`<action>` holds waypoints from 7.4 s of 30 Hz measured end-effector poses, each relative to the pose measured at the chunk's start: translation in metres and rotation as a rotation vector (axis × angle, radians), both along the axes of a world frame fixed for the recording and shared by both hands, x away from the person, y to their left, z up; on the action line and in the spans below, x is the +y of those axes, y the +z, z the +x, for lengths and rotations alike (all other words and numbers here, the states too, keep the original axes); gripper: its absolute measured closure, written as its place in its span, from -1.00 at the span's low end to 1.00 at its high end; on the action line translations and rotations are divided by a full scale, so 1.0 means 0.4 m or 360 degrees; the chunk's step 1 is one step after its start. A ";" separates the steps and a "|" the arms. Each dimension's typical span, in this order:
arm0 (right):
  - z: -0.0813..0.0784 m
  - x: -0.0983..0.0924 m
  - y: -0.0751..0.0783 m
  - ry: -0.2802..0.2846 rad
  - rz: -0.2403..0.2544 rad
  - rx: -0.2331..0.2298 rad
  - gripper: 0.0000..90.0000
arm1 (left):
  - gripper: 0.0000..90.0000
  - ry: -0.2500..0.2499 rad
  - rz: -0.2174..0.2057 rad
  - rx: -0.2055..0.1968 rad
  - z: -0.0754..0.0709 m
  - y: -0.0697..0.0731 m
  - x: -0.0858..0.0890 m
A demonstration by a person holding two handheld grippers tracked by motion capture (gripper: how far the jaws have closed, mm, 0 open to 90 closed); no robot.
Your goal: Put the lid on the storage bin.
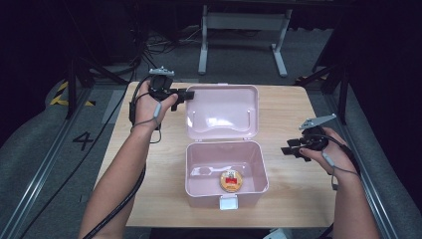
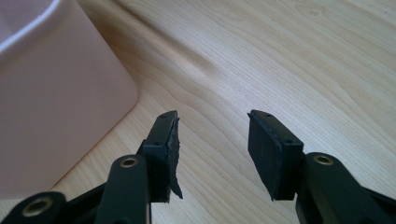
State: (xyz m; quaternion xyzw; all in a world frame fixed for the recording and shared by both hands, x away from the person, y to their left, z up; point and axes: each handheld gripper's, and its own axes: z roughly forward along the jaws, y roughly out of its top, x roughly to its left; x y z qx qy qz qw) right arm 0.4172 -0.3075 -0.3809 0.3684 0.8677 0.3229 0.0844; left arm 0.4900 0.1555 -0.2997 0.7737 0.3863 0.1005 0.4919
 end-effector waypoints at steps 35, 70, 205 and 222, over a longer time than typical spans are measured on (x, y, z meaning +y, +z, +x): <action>-0.039 0.032 0.045 0.0150 0.0079 0.0011 0.17 | 0.50 -0.0282 -0.0011 -0.0307 -0.206 0.078 0.016; -0.081 0.084 0.097 0.0379 0.0225 0.0034 0.49 | 0.39 -0.0424 0.0010 -0.0242 -0.325 0.023 0.043; -0.103 0.127 0.156 0.0591 0.0265 -0.0152 0.15 | -0.22 -0.0044 0.0301 0.0368 -0.188 -0.214 0.311; -0.021 0.021 0.124 0.0206 0.0327 -0.0285 -0.14 | -0.25 0.0035 0.0330 0.0409 -0.181 -0.237 0.342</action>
